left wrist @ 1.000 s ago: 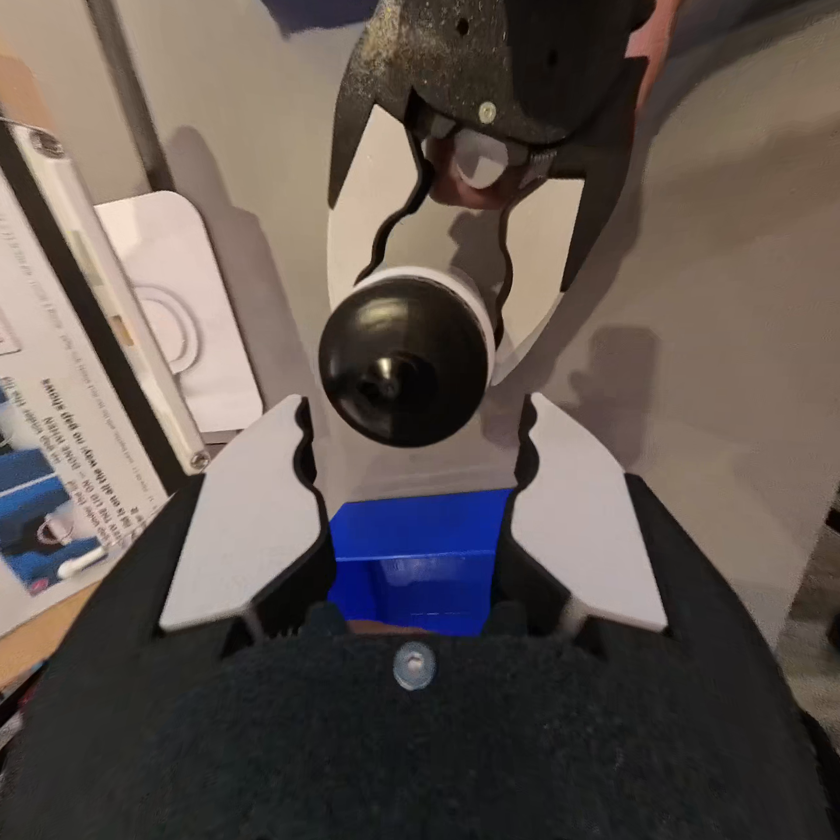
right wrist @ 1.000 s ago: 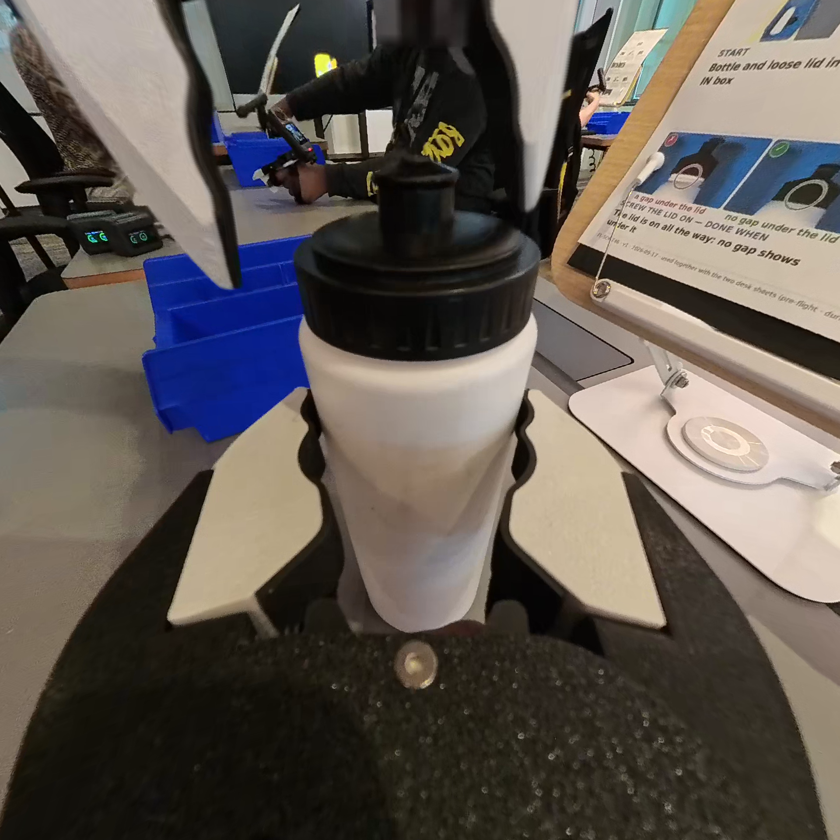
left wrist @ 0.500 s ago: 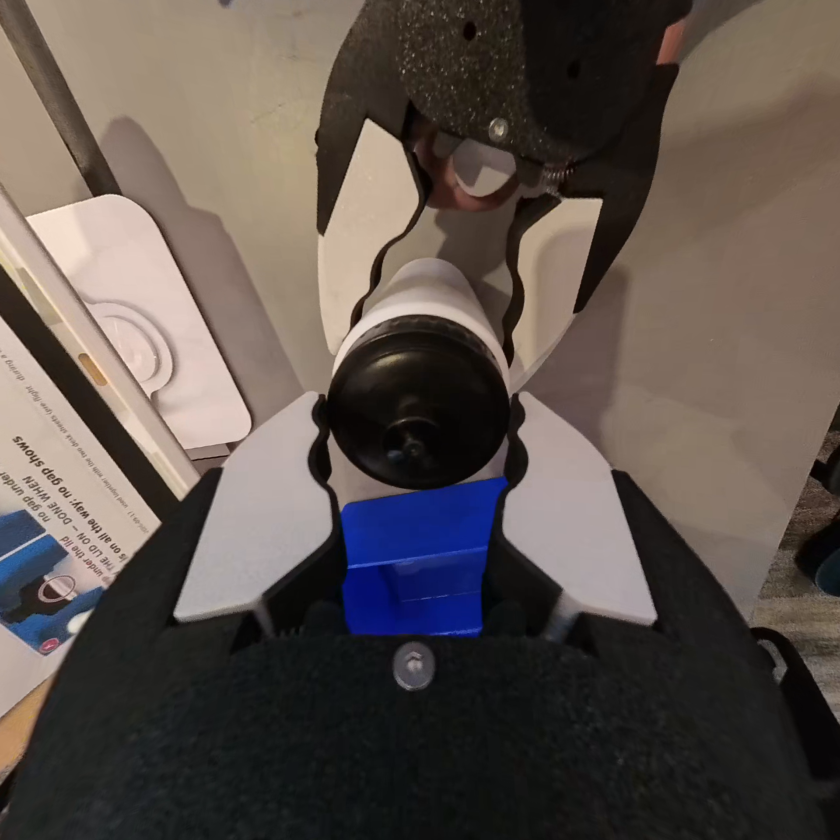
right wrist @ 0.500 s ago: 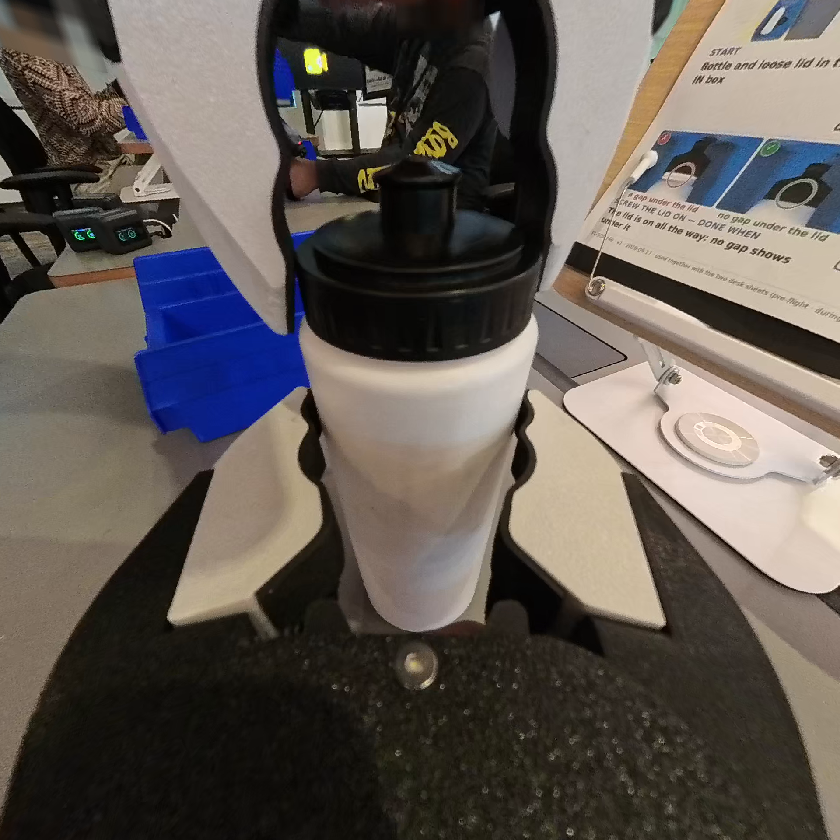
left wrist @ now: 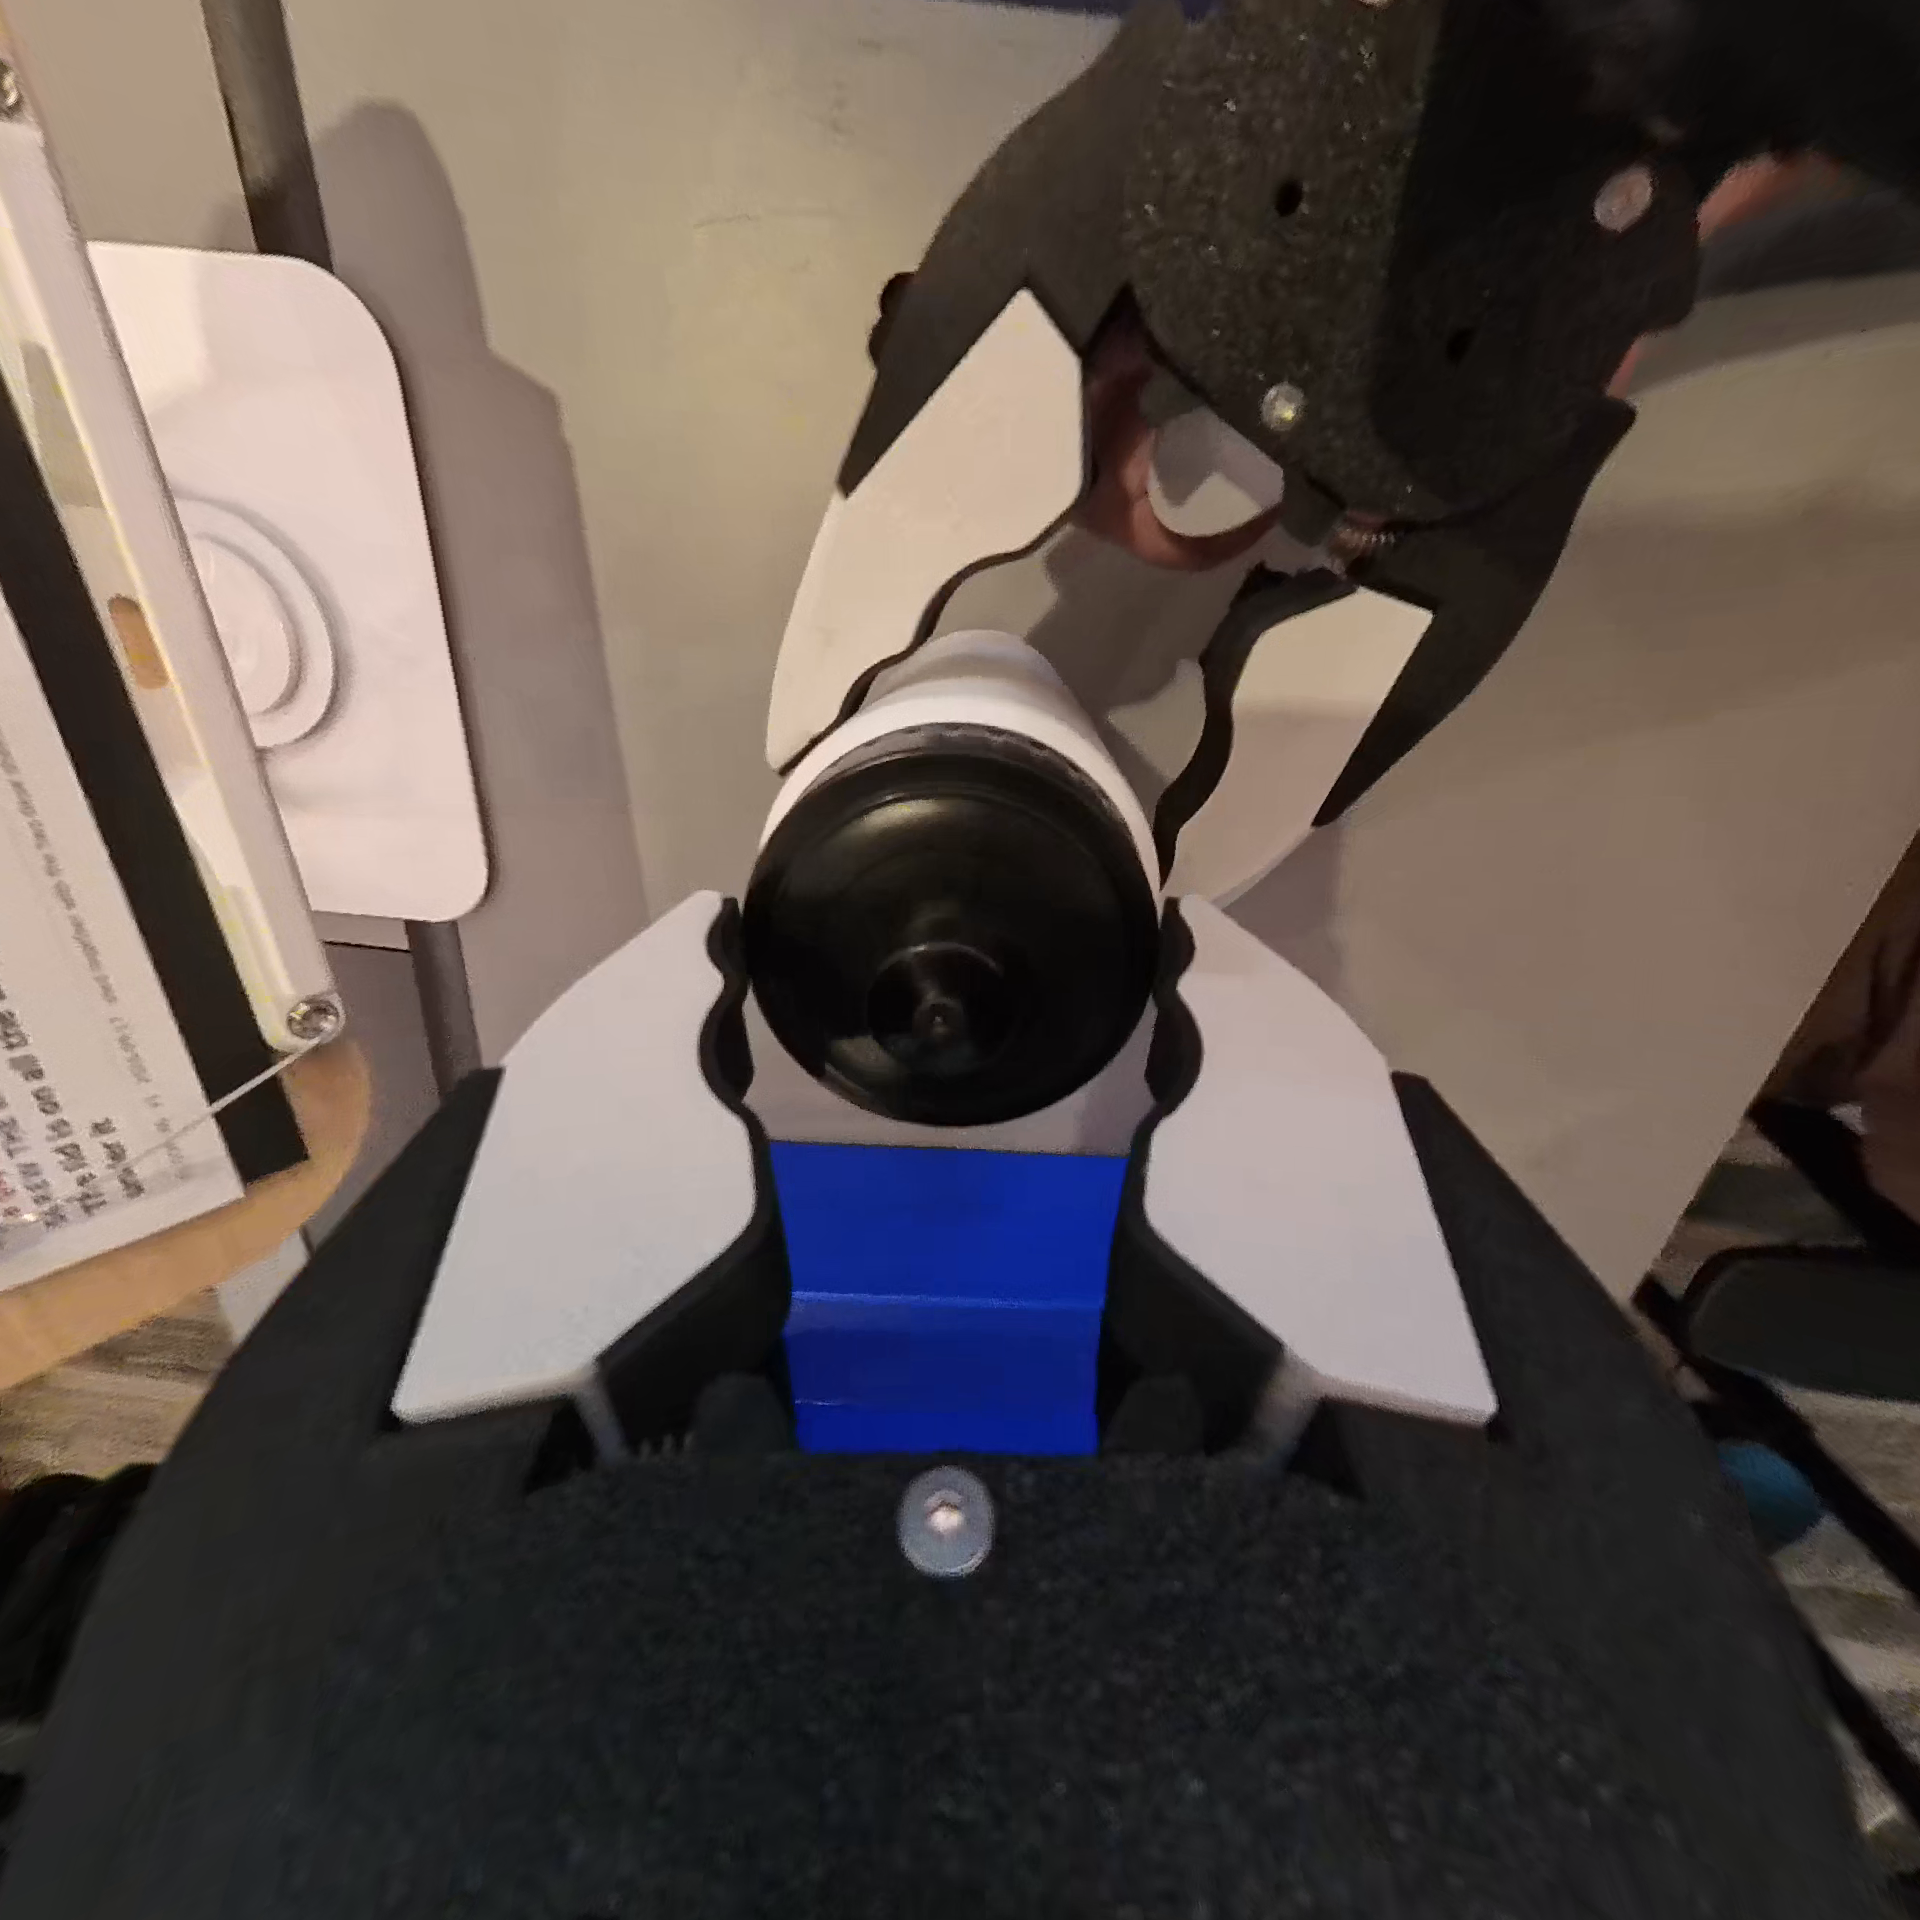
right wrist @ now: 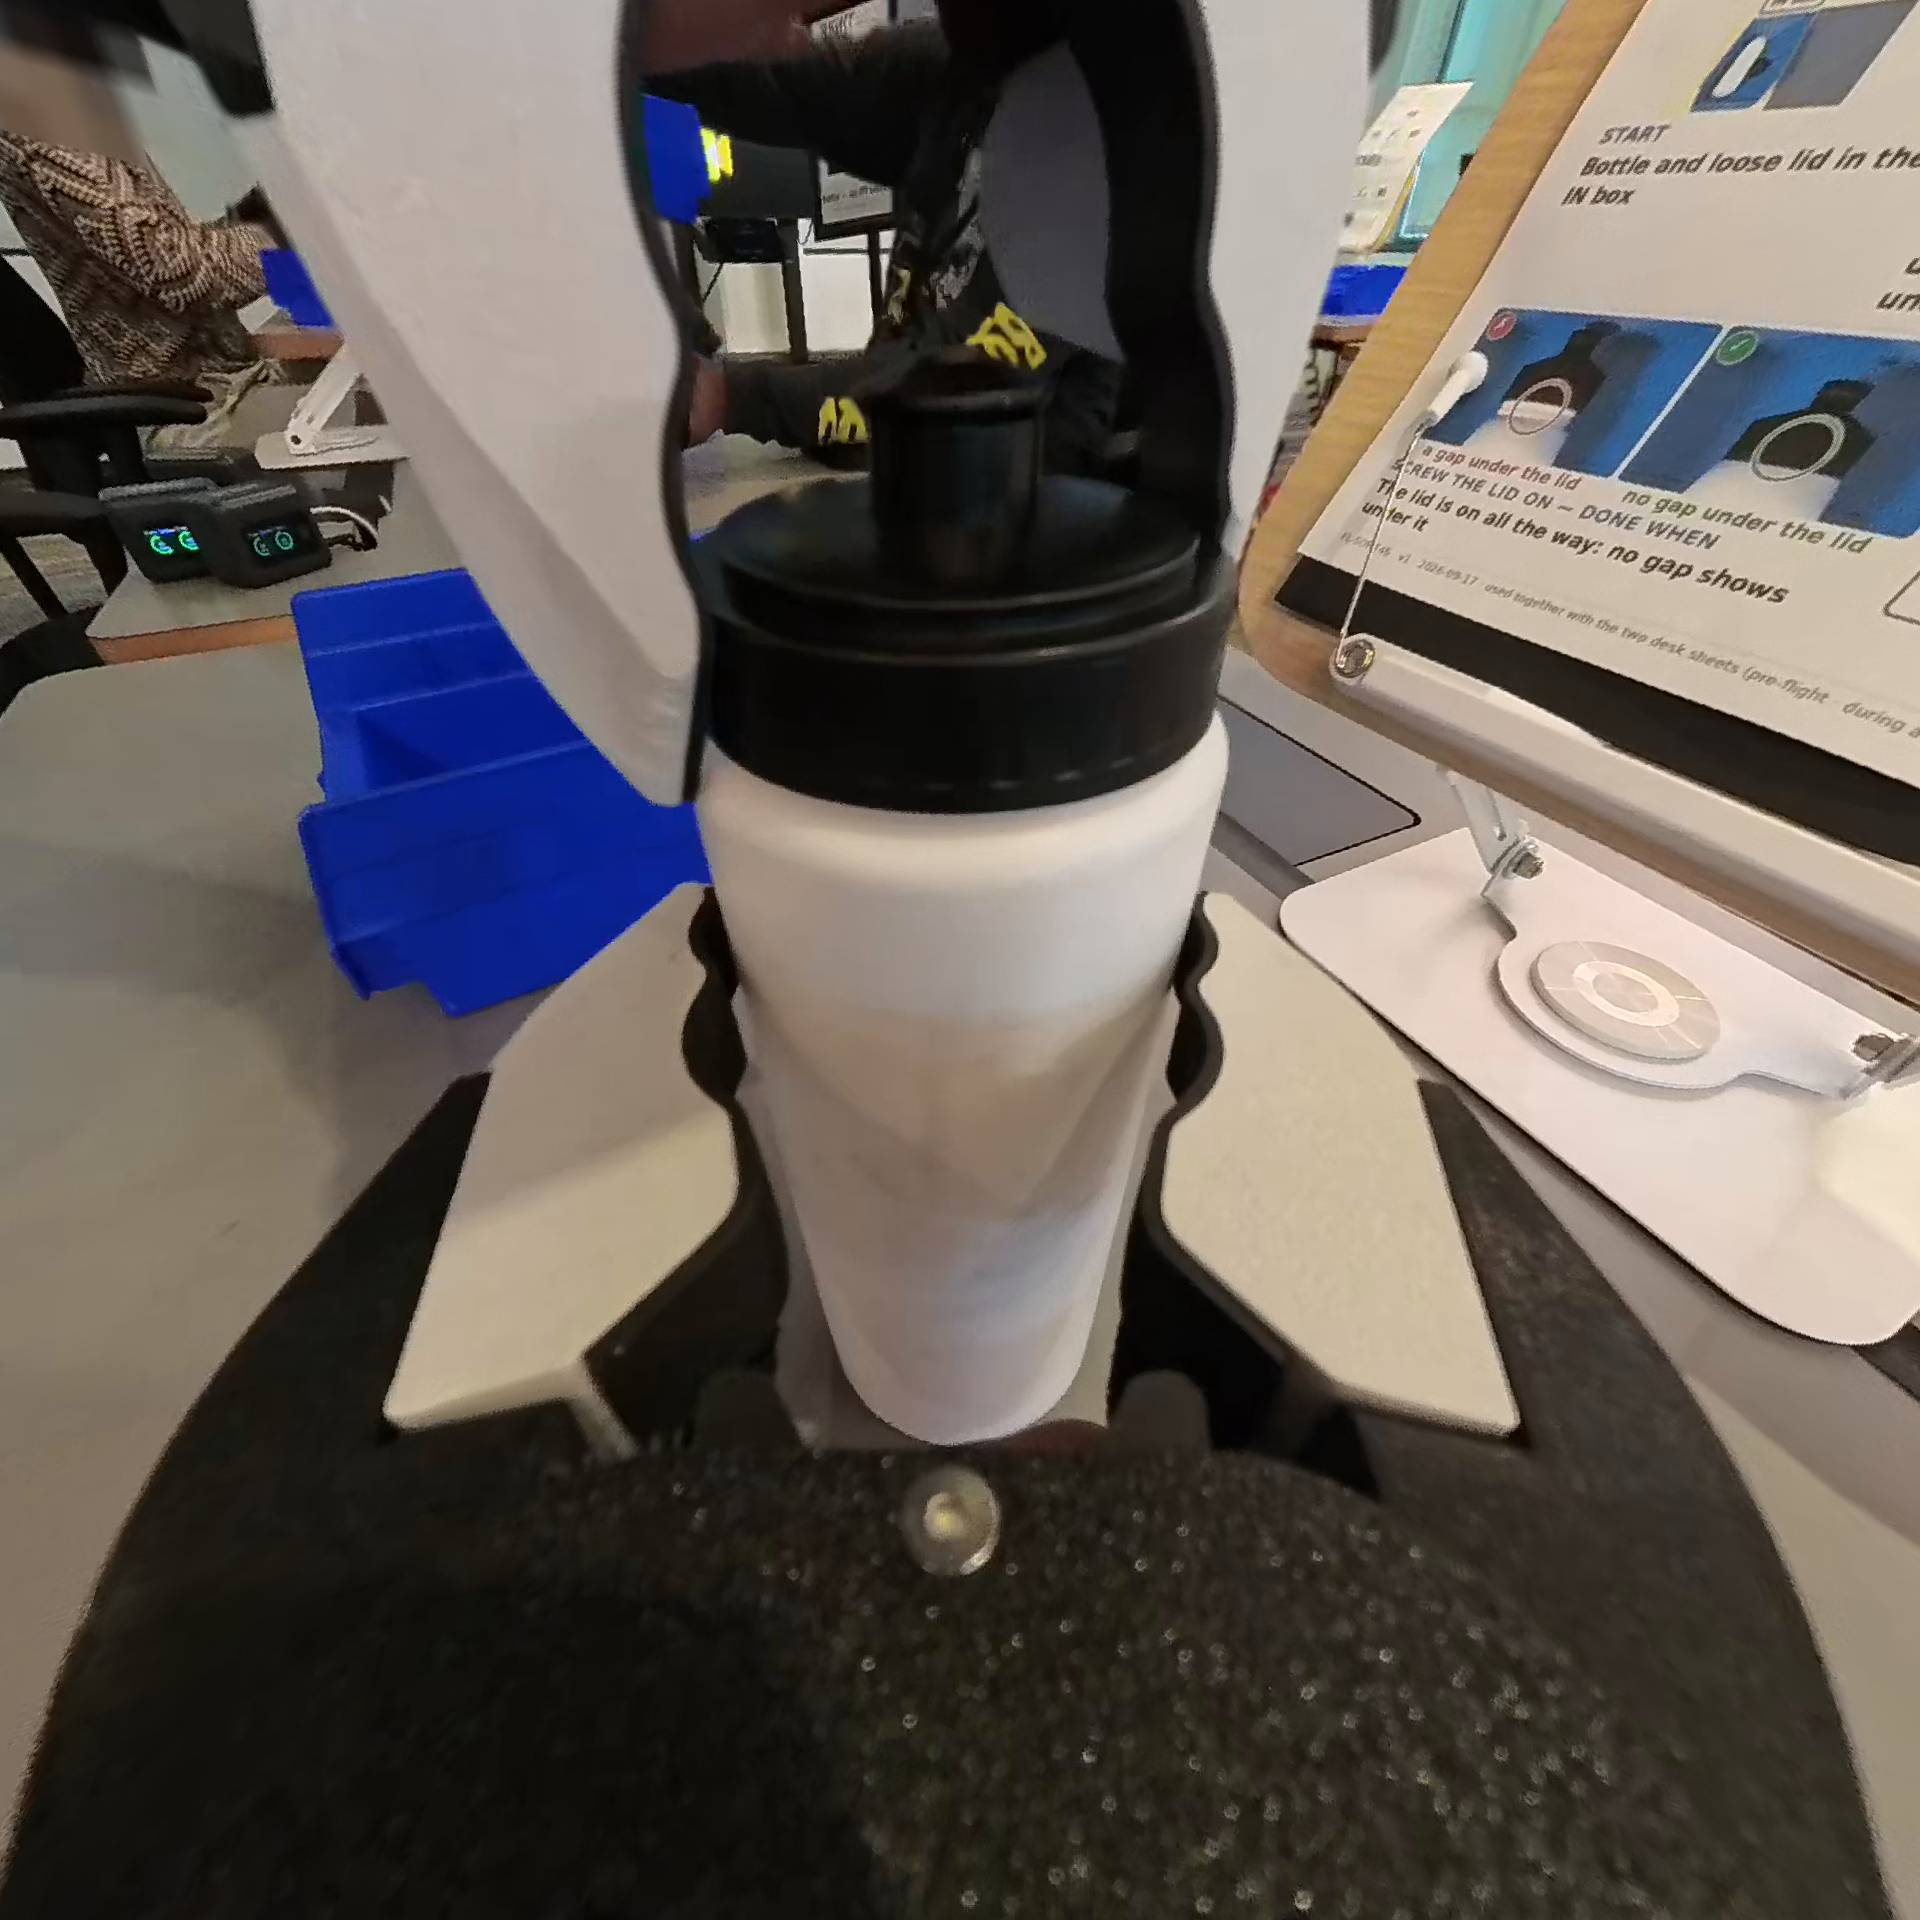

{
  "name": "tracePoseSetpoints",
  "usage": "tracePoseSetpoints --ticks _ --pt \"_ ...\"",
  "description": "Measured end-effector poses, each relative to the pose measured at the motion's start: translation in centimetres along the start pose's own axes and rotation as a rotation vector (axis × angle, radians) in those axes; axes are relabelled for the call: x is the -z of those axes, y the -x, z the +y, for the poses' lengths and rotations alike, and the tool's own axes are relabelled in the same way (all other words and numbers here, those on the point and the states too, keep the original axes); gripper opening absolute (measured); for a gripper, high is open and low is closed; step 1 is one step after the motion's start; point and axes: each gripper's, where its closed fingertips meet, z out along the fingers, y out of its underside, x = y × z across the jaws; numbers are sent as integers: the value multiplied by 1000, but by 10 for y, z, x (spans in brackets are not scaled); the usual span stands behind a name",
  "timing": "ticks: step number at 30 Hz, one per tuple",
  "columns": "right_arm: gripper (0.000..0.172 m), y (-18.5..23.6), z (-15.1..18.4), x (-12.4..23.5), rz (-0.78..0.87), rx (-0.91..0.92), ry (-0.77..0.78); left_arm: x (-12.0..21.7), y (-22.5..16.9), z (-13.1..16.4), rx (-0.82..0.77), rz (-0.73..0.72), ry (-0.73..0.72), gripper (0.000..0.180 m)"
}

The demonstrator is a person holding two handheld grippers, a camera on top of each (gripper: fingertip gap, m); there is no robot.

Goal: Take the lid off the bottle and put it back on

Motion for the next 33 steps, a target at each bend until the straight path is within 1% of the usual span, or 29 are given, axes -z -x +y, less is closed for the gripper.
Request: tracePoseSetpoints --ticks 4,7,9,12,17,20,22,24,25,27,28,29,30,32,33 --pt "82 -2 0 -1 6 -9 -7 0 2 -2 183 -16 -15 74" --pt "82 -3 0 -1 5 -15 -14 0 3 -2 366 -39 1 75" --pt "82 -2 0 -1 4 -12 -17 0 3 -1 457 -51 13 75" --pt "82 -2 0 -1 3 -7 -13 0 2 -1 552 -70 13 75" --pt "82 0 0 0 -1 3 -3 0 2 -1 773 -121 -15 75" --pt "82 0 0 -1 -3 3 -5 0 2 -2 815 -127 -27 75" --pt "82 0 0 0 -4 7 -4 1 0 -1 793 -110 -11 75" --pt "82 0 0 0 -3 6 -3 3 -2 0 701 -68 16 75" --pt "82 -1 0 0 -3 4 -6 6 -2 1 626 -57 24 76" --pt "82 -2 0 -1 -6 -1 -9 15 5 2 448 -87 14 75" --pt "82 -2 0 -1 -11 0 -6 20 8 2 352 -109 4 77" --pt "82 -1 1 -1 -13 2 -2 26 13 2 259 -138 -11 84" --pt "82 -1 1 0 -14 4 0 31 16 3 165 -159 -14 85" --pt "82 -1 1 0 -15 7 -2 36 15 10 -5 -155 5 86" --pt "82 -1 1 0 -15 8 -2 36 14 11 -57 -140 4 87"
